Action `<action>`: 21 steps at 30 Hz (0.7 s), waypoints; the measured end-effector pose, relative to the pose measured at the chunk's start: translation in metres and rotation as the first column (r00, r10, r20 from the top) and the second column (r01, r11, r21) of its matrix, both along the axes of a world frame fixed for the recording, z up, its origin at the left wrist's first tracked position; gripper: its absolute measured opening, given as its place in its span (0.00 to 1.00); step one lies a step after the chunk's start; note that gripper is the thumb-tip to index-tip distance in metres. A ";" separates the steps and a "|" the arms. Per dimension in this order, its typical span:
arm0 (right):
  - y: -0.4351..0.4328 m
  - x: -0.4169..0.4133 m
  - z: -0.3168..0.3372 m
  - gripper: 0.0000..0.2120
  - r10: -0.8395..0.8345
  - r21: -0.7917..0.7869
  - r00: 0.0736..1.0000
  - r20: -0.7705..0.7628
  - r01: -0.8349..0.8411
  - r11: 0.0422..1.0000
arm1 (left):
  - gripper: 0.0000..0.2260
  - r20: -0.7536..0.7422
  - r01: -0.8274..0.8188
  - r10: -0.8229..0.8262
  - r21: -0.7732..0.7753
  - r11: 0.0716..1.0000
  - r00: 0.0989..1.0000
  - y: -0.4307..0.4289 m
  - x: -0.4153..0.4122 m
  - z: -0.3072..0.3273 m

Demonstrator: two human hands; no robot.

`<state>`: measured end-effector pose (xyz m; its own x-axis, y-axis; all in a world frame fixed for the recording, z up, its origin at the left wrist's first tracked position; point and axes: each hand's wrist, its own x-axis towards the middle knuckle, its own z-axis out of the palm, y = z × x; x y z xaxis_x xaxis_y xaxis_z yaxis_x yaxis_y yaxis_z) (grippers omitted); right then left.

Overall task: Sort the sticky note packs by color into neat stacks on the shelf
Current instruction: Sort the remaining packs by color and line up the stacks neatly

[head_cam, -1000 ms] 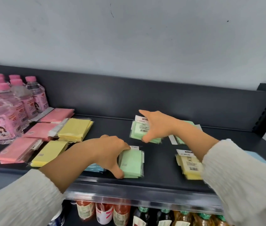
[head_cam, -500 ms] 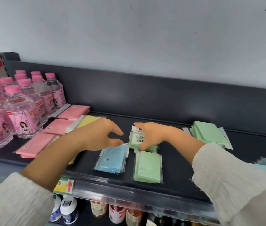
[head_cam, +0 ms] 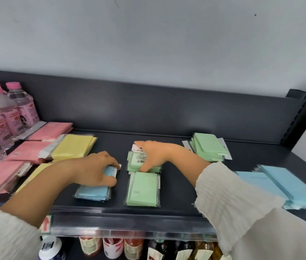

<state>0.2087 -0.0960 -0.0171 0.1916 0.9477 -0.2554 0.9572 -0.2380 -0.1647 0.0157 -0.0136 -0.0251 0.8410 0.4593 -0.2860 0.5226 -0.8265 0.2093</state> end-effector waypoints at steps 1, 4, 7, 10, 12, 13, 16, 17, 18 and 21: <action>-0.001 0.000 -0.001 0.46 -0.003 0.003 1.000 -0.006 0.003 1.000 | 0.27 0.012 -0.007 0.007 -0.003 1.000 1.000 0.000 0.000 -0.001; -0.004 0.002 -0.001 0.47 -0.006 0.014 1.000 -0.016 0.006 1.000 | 0.20 0.024 -0.006 0.005 0.021 1.000 1.000 0.000 0.000 -0.004; -0.016 0.009 0.010 0.48 -0.038 0.097 0.985 -0.167 0.054 0.994 | 0.24 0.026 0.002 -0.003 0.052 0.999 1.000 -0.002 0.000 0.002; -0.039 0.030 0.033 0.43 -0.109 0.228 0.925 -0.363 0.201 0.953 | 0.34 0.137 0.001 -0.018 0.122 0.992 0.990 -0.013 0.007 0.020; -0.060 0.054 0.047 0.38 -0.210 0.304 0.868 -0.451 0.370 0.878 | 0.32 0.289 -0.011 -0.021 0.108 0.994 0.957 -0.029 0.020 0.034; -0.070 0.069 0.052 0.36 -0.274 0.317 0.829 -0.487 0.460 0.829 | 0.31 0.356 -0.004 -0.022 0.072 0.997 0.934 -0.037 0.029 0.040; -0.110 0.115 0.057 0.35 -0.499 0.249 0.695 -0.518 0.680 0.689 | 0.28 0.459 0.047 0.028 -0.152 0.987 0.888 -0.064 0.072 0.056; -0.122 0.127 0.057 0.35 -0.555 0.204 0.636 -0.536 0.736 0.645 | 0.25 0.454 0.050 0.067 -0.242 0.969 0.889 -0.072 0.089 0.060; -0.132 0.137 0.055 0.33 -0.594 0.159 0.571 -0.568 0.783 0.601 | 0.18 0.423 0.041 0.094 -0.298 0.954 0.901 -0.080 0.105 0.063; -0.156 0.162 0.049 0.31 -0.614 0.054 0.420 -0.668 0.850 0.523 | 0.14 0.311 -0.023 0.120 -0.297 0.955 0.943 -0.098 0.160 0.062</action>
<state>0.3708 -0.2522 0.0318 0.8059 0.5289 -0.2663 0.1480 -0.6153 -0.7742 0.1759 -0.1120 0.0372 0.8773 0.4611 -0.1330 0.4423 -0.6696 0.5967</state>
